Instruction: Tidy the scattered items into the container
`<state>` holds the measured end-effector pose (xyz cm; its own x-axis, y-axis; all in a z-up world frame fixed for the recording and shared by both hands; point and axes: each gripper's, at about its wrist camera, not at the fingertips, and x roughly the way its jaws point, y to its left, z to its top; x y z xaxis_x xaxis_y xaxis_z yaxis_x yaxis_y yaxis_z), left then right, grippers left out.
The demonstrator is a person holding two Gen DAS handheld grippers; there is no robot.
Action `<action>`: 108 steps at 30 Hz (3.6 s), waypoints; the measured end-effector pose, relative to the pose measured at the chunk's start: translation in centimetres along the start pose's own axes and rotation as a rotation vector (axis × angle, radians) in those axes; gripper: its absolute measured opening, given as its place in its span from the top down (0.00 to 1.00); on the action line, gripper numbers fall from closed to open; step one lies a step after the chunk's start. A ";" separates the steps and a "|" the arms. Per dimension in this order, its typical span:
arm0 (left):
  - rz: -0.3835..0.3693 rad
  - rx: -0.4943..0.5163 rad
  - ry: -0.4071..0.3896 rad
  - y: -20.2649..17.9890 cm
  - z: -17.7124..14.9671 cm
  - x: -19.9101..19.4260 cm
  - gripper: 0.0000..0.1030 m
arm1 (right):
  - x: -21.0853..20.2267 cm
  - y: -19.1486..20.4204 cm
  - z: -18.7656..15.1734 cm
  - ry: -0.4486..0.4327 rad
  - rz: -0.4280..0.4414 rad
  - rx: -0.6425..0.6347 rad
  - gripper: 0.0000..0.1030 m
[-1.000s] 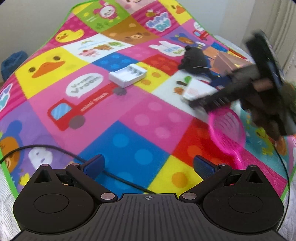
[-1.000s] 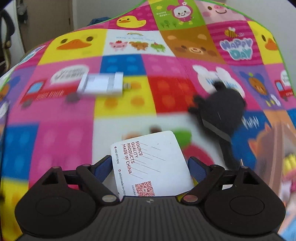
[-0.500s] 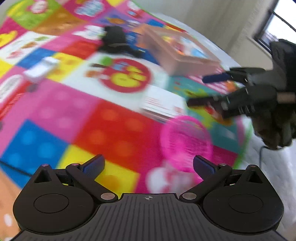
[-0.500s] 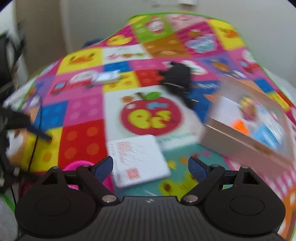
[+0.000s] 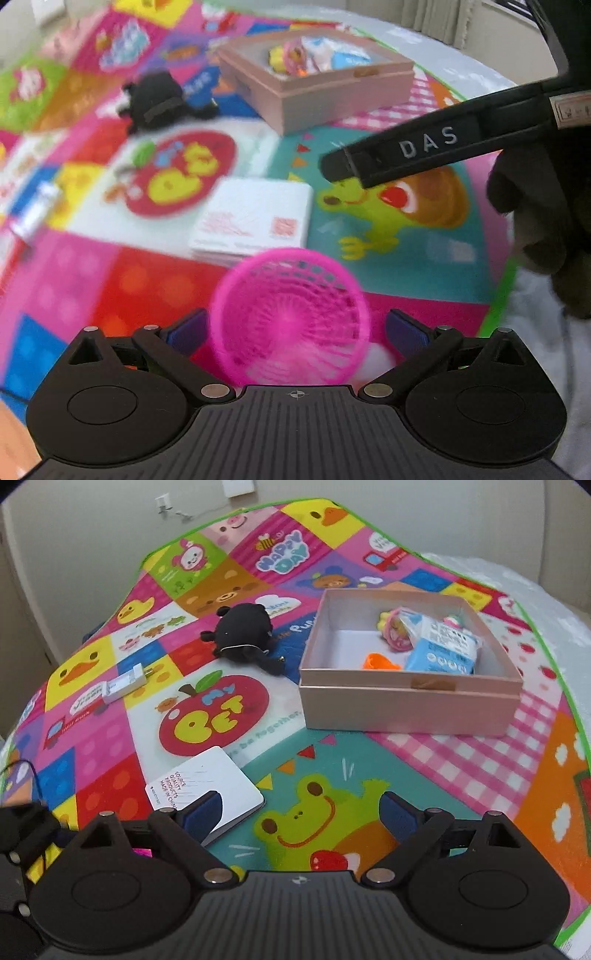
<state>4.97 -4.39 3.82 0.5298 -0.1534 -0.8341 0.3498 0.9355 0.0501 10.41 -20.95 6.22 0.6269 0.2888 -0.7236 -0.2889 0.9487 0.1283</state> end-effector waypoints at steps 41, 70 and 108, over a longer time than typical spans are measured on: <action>-0.095 -0.230 -0.018 8.3 1.5 2.1 0.00 | -1.8 3.4 -6.9 -0.028 0.011 -0.484 0.09; 0.024 -0.202 -0.107 6.8 -3.8 1.5 0.00 | 0.2 3.4 -4.8 -0.054 -0.076 -0.071 0.03; 0.107 -0.140 -0.086 7.0 -0.4 1.1 0.00 | -0.5 3.7 -7.6 -0.061 -0.153 -0.182 0.10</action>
<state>7.65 2.15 3.04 0.6246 -0.0721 -0.7776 0.1801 0.9822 0.0536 3.55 -18.55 1.93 0.7145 0.1559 -0.6820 -0.3093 0.9448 -0.1080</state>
